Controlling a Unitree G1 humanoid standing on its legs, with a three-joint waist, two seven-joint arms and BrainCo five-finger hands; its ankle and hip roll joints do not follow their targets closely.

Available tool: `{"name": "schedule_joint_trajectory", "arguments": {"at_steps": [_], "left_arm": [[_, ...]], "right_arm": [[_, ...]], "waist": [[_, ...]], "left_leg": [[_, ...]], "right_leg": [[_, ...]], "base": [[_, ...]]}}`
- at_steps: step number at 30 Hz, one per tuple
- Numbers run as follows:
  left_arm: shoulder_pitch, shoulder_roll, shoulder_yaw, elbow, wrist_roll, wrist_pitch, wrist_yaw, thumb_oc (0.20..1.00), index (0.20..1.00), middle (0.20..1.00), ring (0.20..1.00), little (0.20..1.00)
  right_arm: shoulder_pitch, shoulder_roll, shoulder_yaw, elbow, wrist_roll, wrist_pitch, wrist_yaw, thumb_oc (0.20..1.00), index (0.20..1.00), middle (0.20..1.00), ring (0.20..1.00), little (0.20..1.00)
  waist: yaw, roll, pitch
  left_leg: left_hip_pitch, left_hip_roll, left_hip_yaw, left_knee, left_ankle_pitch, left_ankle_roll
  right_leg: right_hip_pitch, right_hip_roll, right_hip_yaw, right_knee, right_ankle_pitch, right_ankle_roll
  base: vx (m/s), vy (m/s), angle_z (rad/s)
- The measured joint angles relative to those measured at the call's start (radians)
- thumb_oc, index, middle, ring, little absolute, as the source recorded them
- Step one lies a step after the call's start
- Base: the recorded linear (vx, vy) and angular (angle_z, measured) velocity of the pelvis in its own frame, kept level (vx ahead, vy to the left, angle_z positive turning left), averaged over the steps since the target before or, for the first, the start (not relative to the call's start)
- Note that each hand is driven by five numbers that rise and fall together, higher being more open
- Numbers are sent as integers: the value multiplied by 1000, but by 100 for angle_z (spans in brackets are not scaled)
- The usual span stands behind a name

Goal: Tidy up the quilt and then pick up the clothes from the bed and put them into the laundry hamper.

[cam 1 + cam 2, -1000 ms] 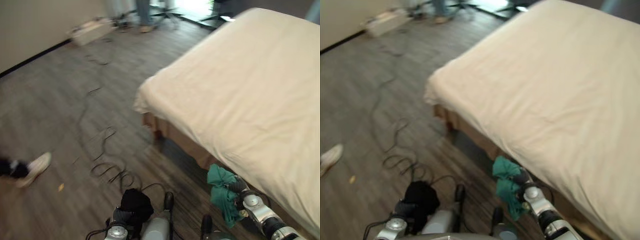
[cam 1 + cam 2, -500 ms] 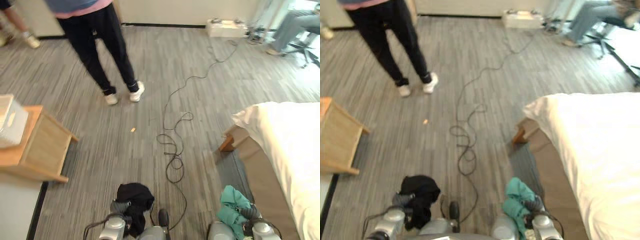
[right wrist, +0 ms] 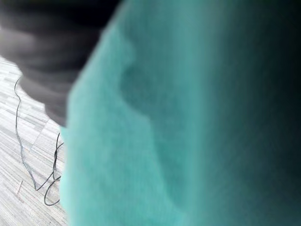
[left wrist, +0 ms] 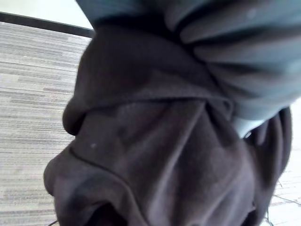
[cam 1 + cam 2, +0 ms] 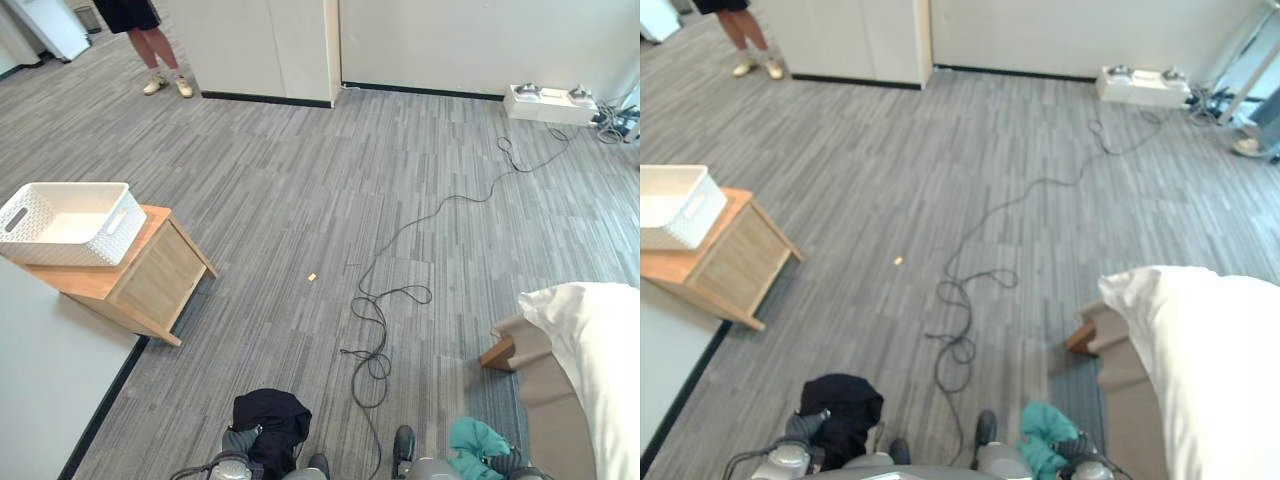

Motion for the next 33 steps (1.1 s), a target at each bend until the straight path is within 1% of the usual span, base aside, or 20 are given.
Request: {"name": "schedule_joint_trajectory", "arguments": {"at_steps": [3, 4, 5, 7, 8, 9, 10, 11, 13, 14, 16, 17, 18, 20, 22, 23, 25, 28, 29, 33], "left_arm": [[-30, -3, 6, 34, -1, 1, -12, 200, 200, 200, 200, 200], [-25, -6, 12, 40, -2, 0, -14, 200, 200, 200, 200, 200], [-32, -7, 12, 36, -2, 0, -14, 200, 200, 200, 200, 200], [-8, -8, 14, 39, -2, 6, -18, 200, 200, 200, 200, 200], [-5, -16, 14, 40, -2, 8, -19, 200, 200, 200, 200, 200], [1, -46, 16, 43, -2, 10, -20, 200, 200, 200, 200, 200], [6, -52, 17, 35, -2, 8, -27, 200, 200, 200, 200, 200], [-13, -35, 50, 41, -3, 7, -32, 200, 200, 200, 200, 200], [-15, 3, 68, 37, -5, 13, -38, 200, 200, 200, 200, 200], [-19, 27, 94, 39, -5, 15, -38, 200, 200, 200, 200, 200], [-20, 31, 97, 44, -7, 31, -41, 200, 200, 200, 200, 200], [-4, 3, 88, 45, -9, 31, -42, 200, 200, 200, 200, 200], [0, -2, 76, 44, -9, 30, -42, 200, 200, 200, 200, 200], [-8, 16, 87, 23, -10, 32, -39, 200, 200, 200, 200, 200], [-7, 19, 76, 9, -10, 34, -36, 200, 200, 200, 200, 200], [-24, 35, 33, -19, -10, 32, -29, 200, 200, 200, 200, 200], [-55, 45, 19, -44, -9, 22, -30, 200, 200, 200, 200, 200], [-78, 38, 9, -40, -5, 8, -28, 200, 200, 200, 200, 200], [-84, 32, 4, -19, -1, 7, -29, 200, 200, 200, 200, 200], [-51, 27, -1, 35, 40, 3, -30, 200, 200, 200, 200, 200]], "right_arm": [[-2, -16, 34, -17, -28, -1, 1, 200, 200, 200, 200, 200], [-10, -21, 36, -35, -41, 0, 4, 200, 200, 200, 200, 200], [-14, -26, 42, -37, -42, 0, 4, 200, 200, 200, 200, 200], [-39, -39, 81, -47, -49, -4, 3, 200, 200, 200, 200, 200], [-46, -41, 89, -43, -63, -3, 4, 200, 200, 200, 200, 200], [-75, -70, 103, -41, -78, -3, 11, 200, 200, 200, 200, 200], [-76, -83, 102, -43, -80, -3, 19, 200, 200, 200, 200, 200], [-59, -76, 116, -32, -84, 6, 25, 200, 200, 200, 200, 200], [-49, -37, 121, -36, -101, 14, 26, 200, 200, 200, 200, 200], [-69, -20, 118, -35, -115, 4, 33, 200, 200, 200, 200, 200], [-67, -13, 110, -6, -117, 4, 40, 200, 200, 200, 200, 200], [-49, -41, 112, 16, -117, -1, 42, 200, 200, 200, 200, 200], [-50, -48, 109, 19, -116, -4, 41, 200, 200, 200, 200, 200], [-52, -37, 123, -8, -117, -5, 47, 200, 200, 200, 200, 200], [-55, -42, 116, -40, -117, -10, 45, 200, 200, 200, 200, 200], [-64, -46, 114, -77, -115, -8, 44, 200, 200, 200, 200, 200], [-65, -51, 113, -115, -115, -21, 45, 200, 200, 200, 200, 200], [-67, -53, 103, -123, -107, -30, 43, 200, 200, 200, 200, 200], [-80, -48, 101, -112, -106, -28, 43, 200, 200, 200, 200, 200], [-65, -38, 103, -113, -107, -22, 45, 200, 200, 200, 200, 200]], "waist": [[22, -30, 19], [62, -43, 43], [69, -60, 58], [88, -74, 64], [95, -78, 63], [117, -16, 63], [111, 34, 61], [113, 24, 53], [147, -47, 39], [159, -113, 50], [154, -145, 54], [170, -82, 30], [170, -63, 27], [166, -90, 45], [120, -61, 46], [101, -35, 52], [65, -25, 54], [45, -49, 38], [26, -46, 38], [-21, -17, 37]], "left_leg": [[-123, 17, -27, 262, -31, -45], [-211, 19, -23, 441, 12, -101], [-275, 31, -6, 539, 23, -107], [-313, 22, 74, 461, 12, -99], [-303, -3, 106, 367, 6, -90], [-327, 25, 118, 257, 11, -77], [-330, 76, 156, 233, -6, -118], [-336, 84, 217, 150, -24, -91], [-343, 74, 311, 122, 7, -50], [-349, 33, 333, 129, 29, -23], [-301, -24, 317, 132, 4, 45], [-218, -36, 299, 109, -19, 82], [-191, -29, 281, 85, 17, 146], [-143, -78, 233, 91, -14, 176], [-96, -76, 187, 62, -15, 183], [-69, -66, 125, 37, -8, 148], [-60, -65, 59, 7, 11, 147], [-29, -110, -4, -30, -22, 138], [-13, -125, -52, -26, -44, 130], [88, -85, -120, -26, -119, 90]], "right_leg": [[22, -5, -43, -6, -24, -40], [45, -18, -58, -6, -41, -60], [51, -25, -66, -7, -46, -68], [46, -32, -82, -8, -74, -71], [28, -38, -67, -9, -104, -37], [2, 14, -68, 87, -163, -51], [-36, 42, -102, 278, -227, -96], [-19, 35, -103, 358, -363, -104], [-25, 1, -136, 336, -381, -92], [-12, -16, -137, 296, -373, -79], [30, -37, -150, 287, -335, 4], [-8, -43, -148, 480, -348, 93], [-46, -58, -143, 604, -369, 150], [-168, -177, -101, 947, -310, 212], [-179, -184, -120, 927, -310, 210], [-199, -142, -110, 777, -323, 186], [-208, -96, -110, 497, -312, 160], [-227, -115, -69, 168, -219, 133], [-233, -136, 15, 19, -159, 154], [-252, -155, 80, 20, -91, 151]], "base": [[201, -204, 43], [322, -109, 39], [366, -44, 28], [316, 26, 8], [493, 68, -16], [533, 73, -13], [709, 110, 39], [538, 109, 74], [667, 209, 47], [565, 245, 31], [445, 148, 49], [358, 76, 43], [574, 186, 42], [672, 185, 59], [581, -35, 88], [516, -147, 104], [550, -199, 124], [694, -214, 96], [679, -233, 84], [761, -359, 56]]}}
